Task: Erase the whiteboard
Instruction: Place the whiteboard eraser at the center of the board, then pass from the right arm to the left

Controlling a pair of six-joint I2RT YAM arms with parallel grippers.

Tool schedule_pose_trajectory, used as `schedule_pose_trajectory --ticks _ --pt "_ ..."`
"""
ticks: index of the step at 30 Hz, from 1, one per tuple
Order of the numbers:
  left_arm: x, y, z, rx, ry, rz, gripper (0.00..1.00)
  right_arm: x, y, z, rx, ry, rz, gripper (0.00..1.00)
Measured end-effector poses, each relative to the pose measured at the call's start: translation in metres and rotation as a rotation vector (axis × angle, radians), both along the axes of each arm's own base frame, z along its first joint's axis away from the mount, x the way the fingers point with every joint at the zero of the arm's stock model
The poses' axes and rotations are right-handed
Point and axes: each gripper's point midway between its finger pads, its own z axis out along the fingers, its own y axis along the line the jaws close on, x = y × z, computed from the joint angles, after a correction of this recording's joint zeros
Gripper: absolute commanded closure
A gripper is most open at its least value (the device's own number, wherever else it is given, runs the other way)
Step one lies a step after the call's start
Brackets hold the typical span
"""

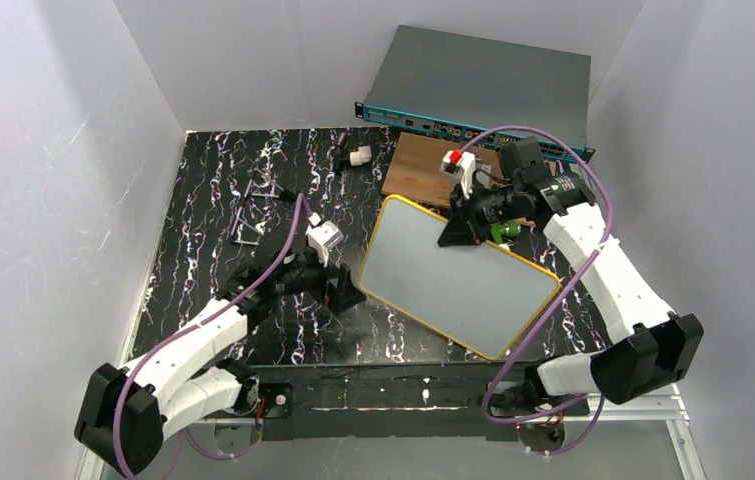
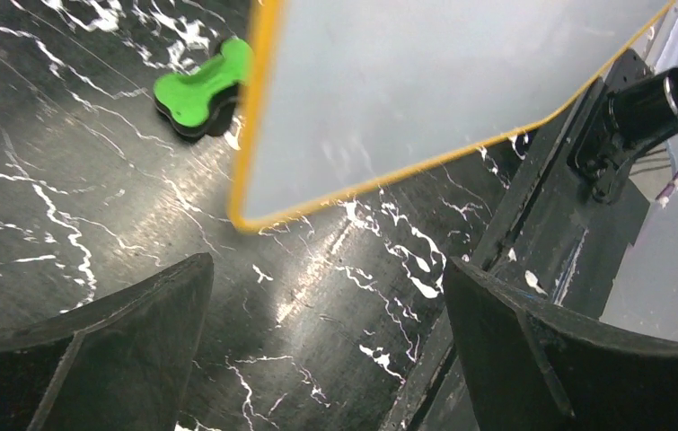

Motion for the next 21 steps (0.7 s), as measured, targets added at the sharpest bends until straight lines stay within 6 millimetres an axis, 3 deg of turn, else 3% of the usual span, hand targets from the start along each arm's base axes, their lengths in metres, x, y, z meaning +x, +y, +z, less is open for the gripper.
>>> schedule_pose_trajectory --ticks 3,7,10,12,15,17,21 --pt "0.008 0.003 0.016 -0.032 -0.013 0.021 0.04 -0.019 0.011 0.002 0.018 -0.007 0.112 0.99" --pt "0.02 0.0 0.066 -0.179 -0.056 -0.003 0.09 -0.041 0.018 0.005 0.026 -0.015 0.222 0.99" --pt "0.013 -0.013 0.099 -0.281 -0.069 -0.111 0.18 -0.045 0.02 0.01 0.025 -0.036 0.262 0.99" --pt "0.007 -0.021 0.109 -0.325 -0.046 -0.183 0.2 -0.045 0.023 0.015 0.026 -0.048 0.29 0.99" --pt "-0.001 -0.029 0.108 -0.356 0.014 -0.247 0.24 -0.042 0.03 0.018 0.031 -0.058 0.319 0.99" --pt "-0.005 -0.033 0.106 -0.363 0.038 -0.273 0.36 -0.041 0.033 0.017 0.031 -0.058 0.333 0.99" --pt "-0.013 -0.039 0.101 -0.352 0.051 -0.315 0.81 -0.044 0.034 0.016 0.036 -0.033 0.35 0.99"
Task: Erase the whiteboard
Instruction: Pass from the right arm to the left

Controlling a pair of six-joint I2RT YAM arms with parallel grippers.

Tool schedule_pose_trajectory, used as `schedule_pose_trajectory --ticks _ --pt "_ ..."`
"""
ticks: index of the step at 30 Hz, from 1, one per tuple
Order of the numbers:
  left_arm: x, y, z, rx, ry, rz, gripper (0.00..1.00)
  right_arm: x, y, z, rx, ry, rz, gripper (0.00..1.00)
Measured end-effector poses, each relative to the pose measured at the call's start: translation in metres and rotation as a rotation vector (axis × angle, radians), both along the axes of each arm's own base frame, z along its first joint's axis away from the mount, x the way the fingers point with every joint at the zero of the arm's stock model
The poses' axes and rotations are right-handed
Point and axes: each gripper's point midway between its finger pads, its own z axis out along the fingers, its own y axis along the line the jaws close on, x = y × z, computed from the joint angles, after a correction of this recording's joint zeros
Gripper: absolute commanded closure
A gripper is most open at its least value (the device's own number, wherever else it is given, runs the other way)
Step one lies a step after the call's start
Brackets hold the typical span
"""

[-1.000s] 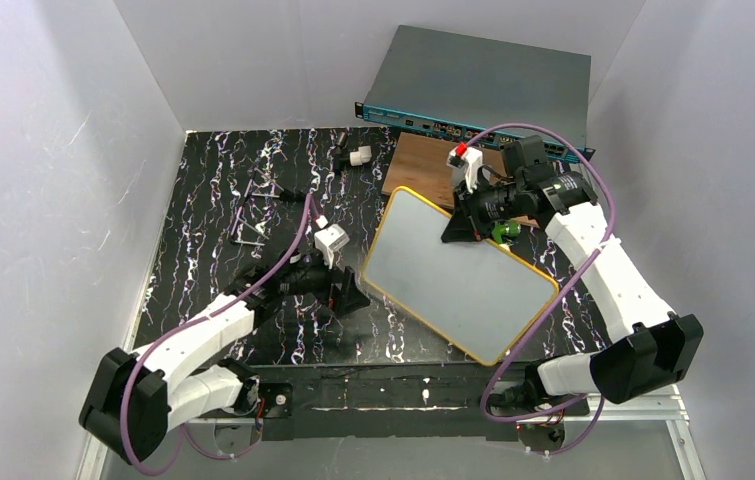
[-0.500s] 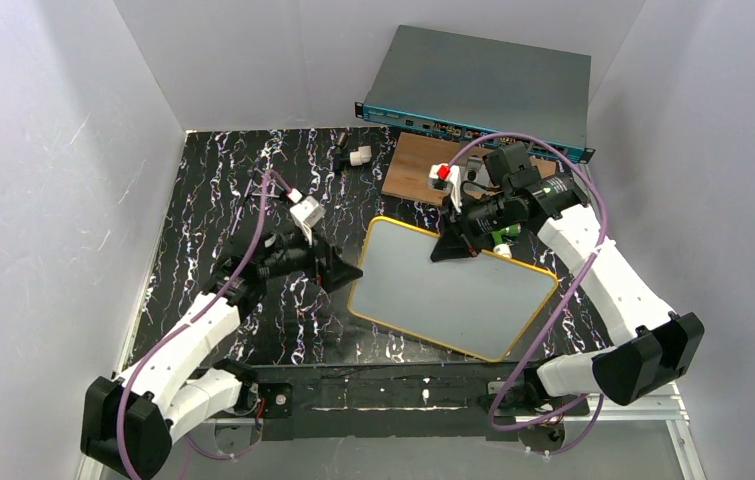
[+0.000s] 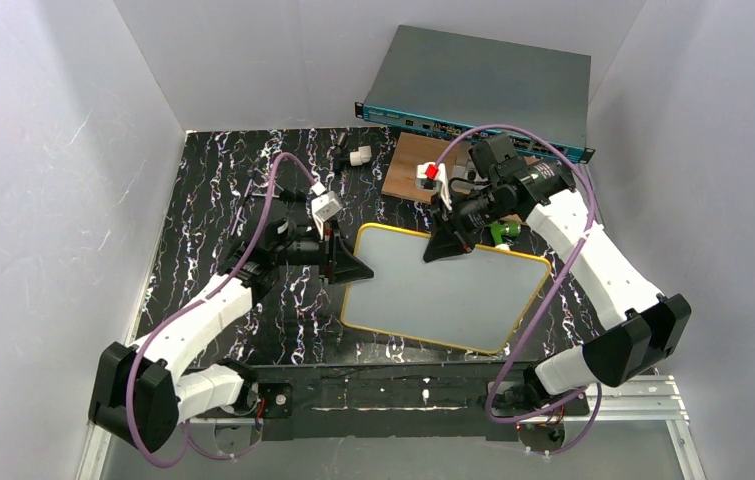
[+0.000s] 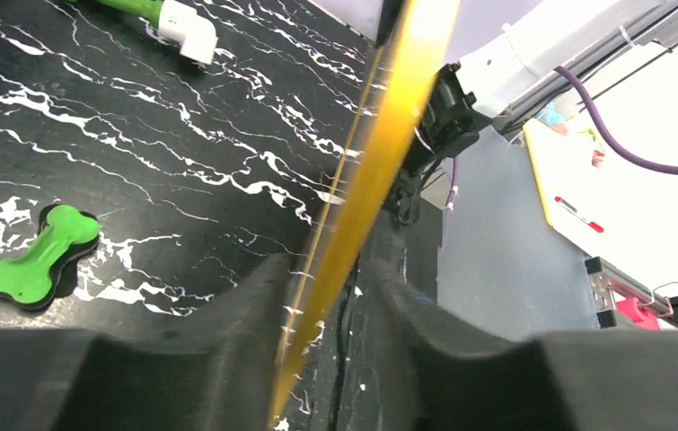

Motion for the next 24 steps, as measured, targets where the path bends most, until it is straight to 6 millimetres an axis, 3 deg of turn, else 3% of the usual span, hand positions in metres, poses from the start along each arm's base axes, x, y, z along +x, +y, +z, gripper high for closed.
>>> schedule_pose_trajectory --ticks 2,7,10,12,15,17,20,24 --pt "0.003 -0.001 -0.007 0.014 0.005 -0.003 1.0 -0.006 0.0 0.0 -0.001 0.02 0.013 0.99" --pt "-0.01 -0.004 -0.009 0.004 -0.04 -0.096 1.0 -0.014 -0.003 -0.002 -0.004 0.074 0.027 0.95" --pt "-0.01 -0.002 -0.006 0.008 -0.048 -0.076 1.0 -0.015 -0.002 0.001 0.002 0.068 0.036 0.48" --pt "-0.014 0.001 -0.001 0.01 -0.046 -0.049 1.0 -0.013 -0.001 0.007 0.009 0.064 0.036 0.38" --pt "-0.02 0.014 -0.003 0.024 -0.029 0.044 1.0 -0.002 0.002 0.038 0.048 -0.001 0.031 0.34" --pt "-0.025 0.025 -0.005 0.033 0.011 0.112 1.0 0.004 0.0 0.069 0.099 -0.058 0.019 0.32" --pt "-0.031 0.044 -0.005 0.047 0.065 0.238 1.0 0.009 -0.015 0.113 0.174 -0.148 -0.034 0.3" --pt "-0.034 0.069 0.0 0.065 0.074 0.401 1.0 0.014 -0.043 0.147 0.239 -0.219 -0.128 0.29"
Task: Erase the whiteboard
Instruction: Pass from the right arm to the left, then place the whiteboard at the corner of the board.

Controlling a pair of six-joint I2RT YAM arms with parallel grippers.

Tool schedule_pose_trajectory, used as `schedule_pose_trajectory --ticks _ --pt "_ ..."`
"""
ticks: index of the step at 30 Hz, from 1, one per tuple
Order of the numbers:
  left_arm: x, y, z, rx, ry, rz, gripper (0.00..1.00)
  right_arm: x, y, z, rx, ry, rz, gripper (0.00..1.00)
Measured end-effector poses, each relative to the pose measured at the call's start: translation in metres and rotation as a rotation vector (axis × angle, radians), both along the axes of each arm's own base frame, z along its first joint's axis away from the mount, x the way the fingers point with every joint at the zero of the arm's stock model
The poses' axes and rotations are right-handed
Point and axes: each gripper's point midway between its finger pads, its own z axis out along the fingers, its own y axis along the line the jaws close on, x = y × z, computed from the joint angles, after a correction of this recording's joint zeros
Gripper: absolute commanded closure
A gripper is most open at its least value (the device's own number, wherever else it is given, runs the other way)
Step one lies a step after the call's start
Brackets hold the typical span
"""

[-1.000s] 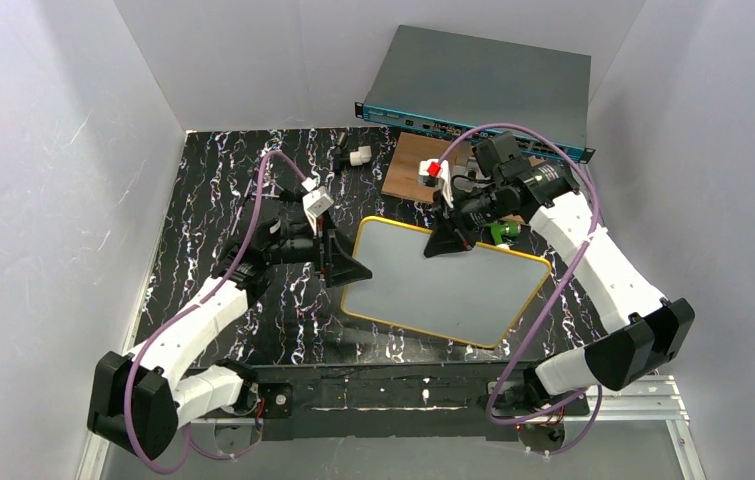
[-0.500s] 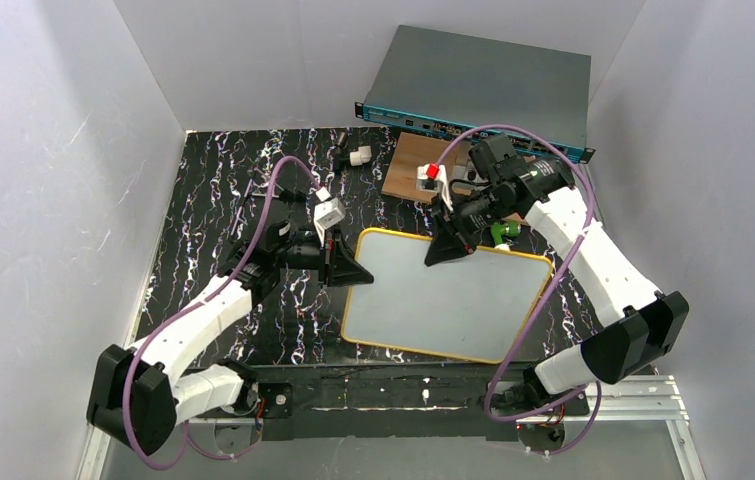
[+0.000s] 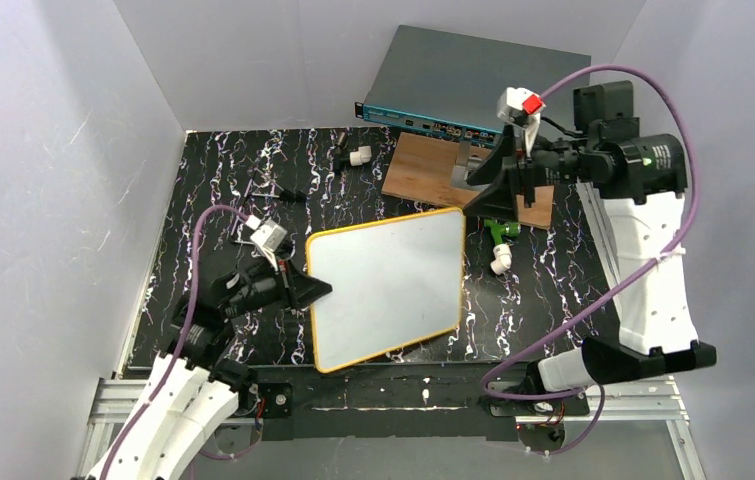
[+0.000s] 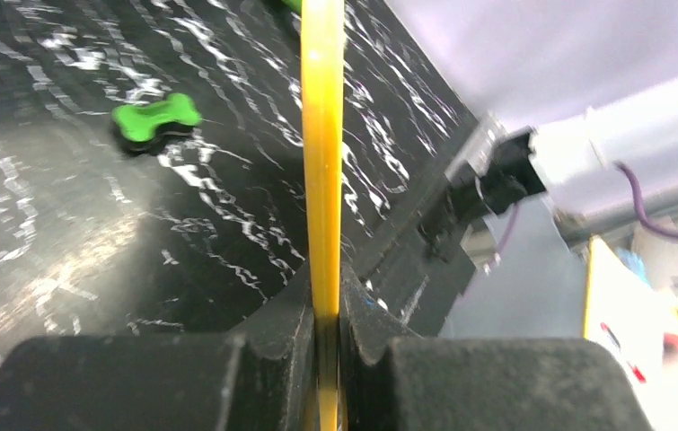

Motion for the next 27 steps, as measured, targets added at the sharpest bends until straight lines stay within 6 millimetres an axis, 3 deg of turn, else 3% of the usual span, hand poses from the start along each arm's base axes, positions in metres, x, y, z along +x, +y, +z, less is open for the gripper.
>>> schedule_pose_trajectory --ticks 3,7,13,20,27 --pt "0.005 0.02 0.008 0.028 0.016 0.154 1.0 -0.008 -0.011 0.001 0.025 0.013 -0.029 0.29" --pt "0.023 0.048 0.034 0.08 0.012 0.368 1.0 -0.022 -0.011 -0.026 0.031 0.115 -0.027 0.29" --pt "0.06 0.077 0.067 0.155 0.012 0.591 1.0 -0.015 -0.011 -0.061 0.022 0.221 -0.053 0.29" --pt "0.1 0.089 0.081 0.202 -0.009 0.711 1.0 -0.016 -0.014 -0.062 0.042 0.195 -0.077 0.29" --pt "0.16 0.115 0.098 0.218 -0.057 0.836 1.0 -0.016 -0.015 -0.067 0.052 0.194 -0.087 0.28"
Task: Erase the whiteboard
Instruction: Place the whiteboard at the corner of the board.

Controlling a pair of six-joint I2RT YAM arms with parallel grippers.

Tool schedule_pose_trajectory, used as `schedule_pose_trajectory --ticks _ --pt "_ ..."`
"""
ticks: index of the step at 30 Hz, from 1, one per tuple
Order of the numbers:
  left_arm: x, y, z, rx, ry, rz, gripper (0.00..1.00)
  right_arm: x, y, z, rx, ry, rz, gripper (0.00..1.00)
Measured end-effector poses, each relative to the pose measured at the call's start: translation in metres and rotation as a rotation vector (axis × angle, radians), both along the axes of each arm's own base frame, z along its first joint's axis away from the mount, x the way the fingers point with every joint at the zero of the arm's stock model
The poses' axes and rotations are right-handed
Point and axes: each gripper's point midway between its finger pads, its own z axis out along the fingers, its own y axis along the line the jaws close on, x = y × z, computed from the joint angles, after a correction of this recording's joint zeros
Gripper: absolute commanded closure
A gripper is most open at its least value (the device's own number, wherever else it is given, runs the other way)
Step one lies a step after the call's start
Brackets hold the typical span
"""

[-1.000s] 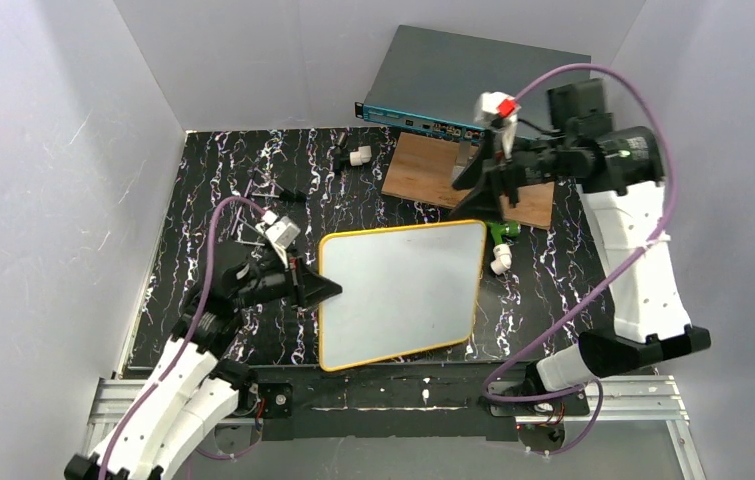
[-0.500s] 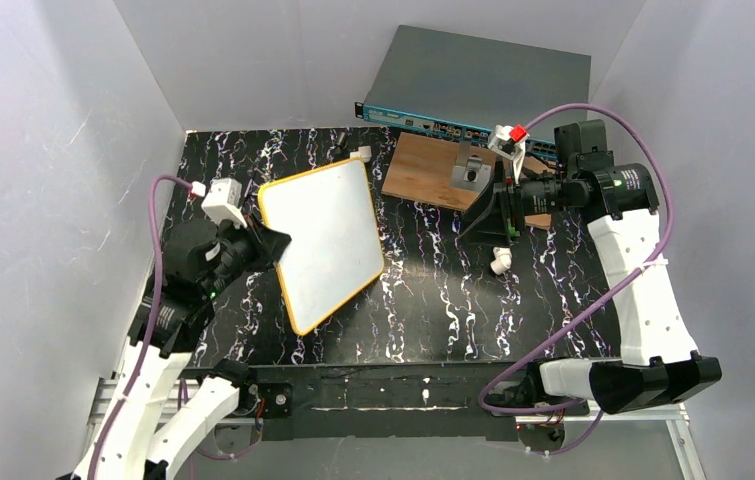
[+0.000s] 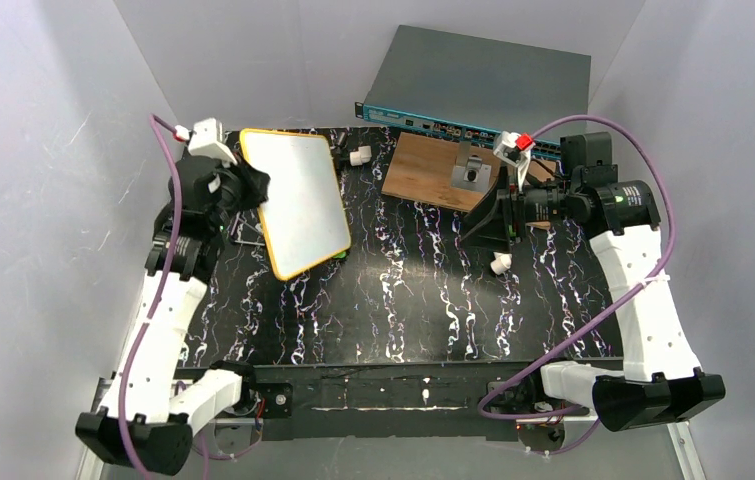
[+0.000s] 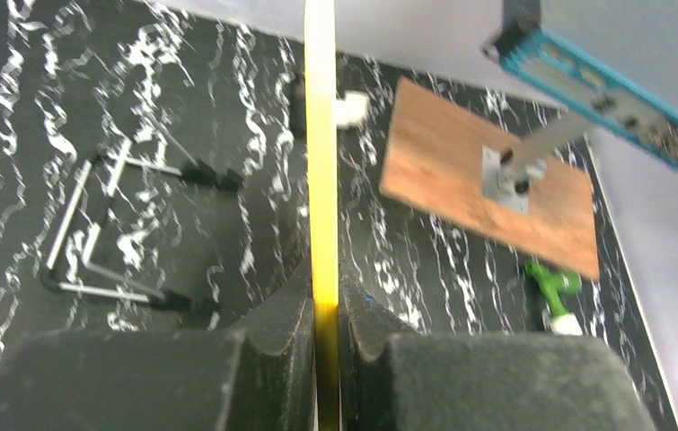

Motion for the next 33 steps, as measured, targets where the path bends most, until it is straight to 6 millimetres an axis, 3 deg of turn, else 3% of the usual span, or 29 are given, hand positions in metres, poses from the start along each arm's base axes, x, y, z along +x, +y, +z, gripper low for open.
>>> schedule_pose_trajectory --ticks 6,15,23,33 --pt "0.048 0.03 0.012 -0.022 -0.045 0.08 1.0 0.003 0.0 -0.009 -0.002 0.022 -0.007 0.28" --pt "0.09 0.023 0.02 -0.07 -0.065 0.023 1.0 0.005 0.001 -0.009 0.006 0.034 -0.006 0.28" --pt "0.145 0.036 0.05 -0.041 -0.157 0.048 1.0 0.007 0.002 -0.011 0.011 0.044 -0.002 0.28" --pt "0.18 0.064 0.048 0.055 -0.257 0.099 1.0 0.009 0.003 -0.011 0.015 0.037 0.001 0.28"
